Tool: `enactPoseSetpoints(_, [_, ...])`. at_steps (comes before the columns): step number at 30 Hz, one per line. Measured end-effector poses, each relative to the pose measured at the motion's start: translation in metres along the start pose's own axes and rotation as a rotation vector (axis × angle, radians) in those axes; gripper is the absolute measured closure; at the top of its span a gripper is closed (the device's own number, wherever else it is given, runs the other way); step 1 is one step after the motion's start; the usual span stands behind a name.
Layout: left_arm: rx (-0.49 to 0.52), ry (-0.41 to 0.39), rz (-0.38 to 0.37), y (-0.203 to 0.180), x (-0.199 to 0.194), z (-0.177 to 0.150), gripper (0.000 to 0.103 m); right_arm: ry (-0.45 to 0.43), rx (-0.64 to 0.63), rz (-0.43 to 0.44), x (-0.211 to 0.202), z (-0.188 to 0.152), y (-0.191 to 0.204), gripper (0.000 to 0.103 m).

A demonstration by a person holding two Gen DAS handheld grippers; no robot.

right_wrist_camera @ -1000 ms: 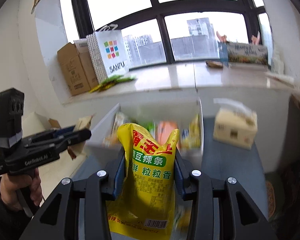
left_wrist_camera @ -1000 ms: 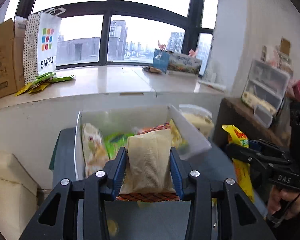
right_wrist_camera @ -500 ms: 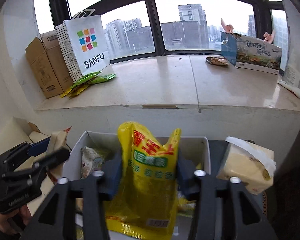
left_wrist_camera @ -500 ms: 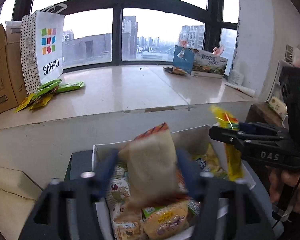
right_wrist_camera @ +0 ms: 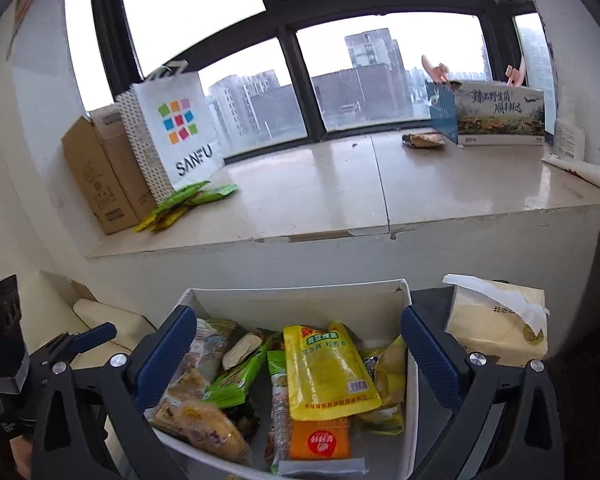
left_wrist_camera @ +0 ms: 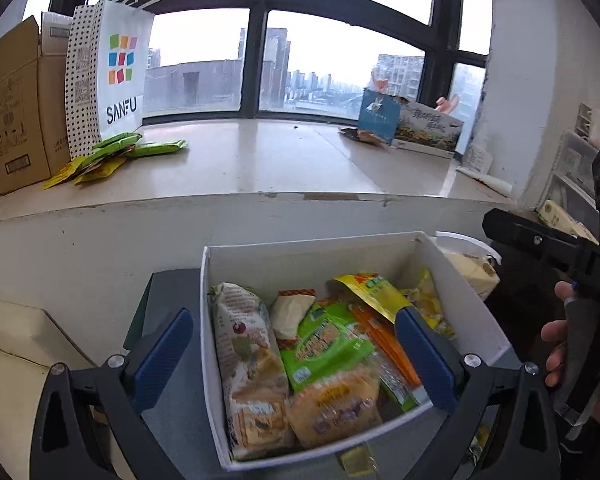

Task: Organize snacks
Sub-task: 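Move the right tool back over the round bread packet on the table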

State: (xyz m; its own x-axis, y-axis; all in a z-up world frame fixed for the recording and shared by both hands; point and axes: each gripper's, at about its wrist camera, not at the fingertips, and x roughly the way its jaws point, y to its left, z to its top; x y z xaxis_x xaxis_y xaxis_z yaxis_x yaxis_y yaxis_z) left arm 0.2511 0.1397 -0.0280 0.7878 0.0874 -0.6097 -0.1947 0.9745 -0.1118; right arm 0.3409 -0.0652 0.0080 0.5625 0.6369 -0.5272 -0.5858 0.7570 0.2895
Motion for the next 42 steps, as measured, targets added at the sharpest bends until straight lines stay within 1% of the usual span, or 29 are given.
enactPoseSetpoints(2, [0.019, -0.02, -0.011, -0.008, -0.016, -0.007, 0.0, -0.031, -0.01, 0.006, -0.018, -0.007, 0.003, 0.0])
enactPoseSetpoints(3, [0.043, -0.044, -0.016, -0.016, -0.028, -0.015, 0.0, -0.041, -0.015, 0.019, -0.029, -0.013, 0.005, 0.0])
enactPoseSetpoints(6, [0.094, -0.06, -0.037, -0.036, -0.054, -0.035, 0.0, -0.06, -0.033, 0.02, -0.06, -0.034, 0.009, 0.0])
enactPoseSetpoints(9, [0.114, -0.082, -0.084, -0.052, -0.081, -0.055, 0.0, -0.115, -0.053, 0.02, -0.095, -0.056, 0.008, 0.0])
enactPoseSetpoints(12, [0.115, -0.083, -0.131, -0.065, -0.103, -0.075, 0.0, -0.142, -0.076, 0.019, -0.129, -0.082, 0.006, 0.0])
enactPoseSetpoints(13, [0.117, -0.081, -0.14, -0.07, -0.108, -0.081, 0.0, -0.143, -0.084, 0.022, -0.139, -0.092, 0.005, 0.0])
enactPoseSetpoints(15, [0.129, -0.07, -0.157, -0.08, -0.116, -0.094, 0.0, -0.133, -0.082, -0.001, -0.154, -0.109, 0.002, 0.0])
enactPoseSetpoints(19, [0.128, -0.067, -0.188, -0.099, -0.136, -0.119, 0.0, -0.128, -0.054, -0.024, -0.178, -0.139, -0.003, 0.0])
enactPoseSetpoints(20, [0.129, -0.064, -0.195, -0.103, -0.139, -0.123, 0.0, -0.128, -0.051, -0.041, -0.182, -0.146, -0.003, 0.0])
enactPoseSetpoints(21, [0.134, -0.053, -0.204, -0.107, -0.142, -0.13, 0.0, -0.13, -0.049, -0.055, -0.187, -0.154, -0.004, 0.0])
enactPoseSetpoints(25, [0.131, -0.033, -0.218, -0.113, -0.151, -0.145, 0.0, -0.137, -0.017, -0.041, -0.203, -0.182, -0.006, 0.0])
enactPoseSetpoints(28, [0.119, -0.024, -0.22, -0.112, -0.156, -0.151, 0.0, -0.112, -0.029, -0.016, -0.206, -0.194, -0.007, 0.0])
enactPoseSetpoints(31, [0.091, -0.011, -0.216, -0.106, -0.156, -0.153, 0.0, -0.107, -0.051, -0.04, -0.209, -0.204, -0.009, 0.0])
enactPoseSetpoints(34, [0.07, -0.004, -0.205, -0.101, -0.155, -0.157, 0.0, -0.112, -0.033, -0.027, -0.212, -0.211, -0.017, 0.0])
enactPoseSetpoints(36, [0.058, -0.002, -0.191, -0.097, -0.156, -0.158, 0.0, -0.078, -0.039, -0.011, -0.209, -0.214, -0.022, 0.0])
enactPoseSetpoints(42, [0.04, 0.019, -0.165, -0.083, -0.154, -0.167, 0.0, 0.029, -0.068, -0.055, -0.191, -0.231, -0.03, 0.0])
